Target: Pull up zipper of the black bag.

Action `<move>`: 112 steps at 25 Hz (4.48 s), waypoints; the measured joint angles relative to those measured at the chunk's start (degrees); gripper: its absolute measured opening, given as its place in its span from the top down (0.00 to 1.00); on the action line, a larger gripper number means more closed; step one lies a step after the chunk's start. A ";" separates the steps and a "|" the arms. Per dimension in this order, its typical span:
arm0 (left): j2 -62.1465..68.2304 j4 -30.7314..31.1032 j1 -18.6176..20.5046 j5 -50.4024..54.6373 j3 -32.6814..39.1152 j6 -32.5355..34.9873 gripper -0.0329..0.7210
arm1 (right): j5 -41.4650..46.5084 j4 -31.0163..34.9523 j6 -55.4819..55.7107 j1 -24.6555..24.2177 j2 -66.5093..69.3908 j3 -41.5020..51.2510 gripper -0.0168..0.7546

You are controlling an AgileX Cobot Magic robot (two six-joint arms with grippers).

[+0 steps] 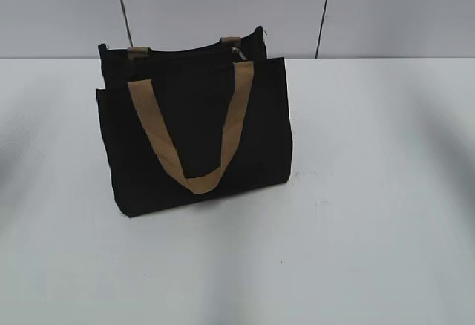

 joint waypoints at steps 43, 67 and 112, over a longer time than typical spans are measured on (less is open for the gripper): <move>-54.11 -7.73 0.00 6.63 33.71 -0.07 0.29 | -3.95 2.75 -0.62 -0.76 -73.30 69.29 0.45; -79.87 -9.28 0.00 6.01 34.27 0.94 0.30 | -6.81 2.99 -0.69 -0.76 -85.00 72.91 0.45; -79.94 -10.02 0.00 6.01 34.27 1.62 0.36 | -6.90 2.94 -0.64 0.97 -95.80 73.35 0.45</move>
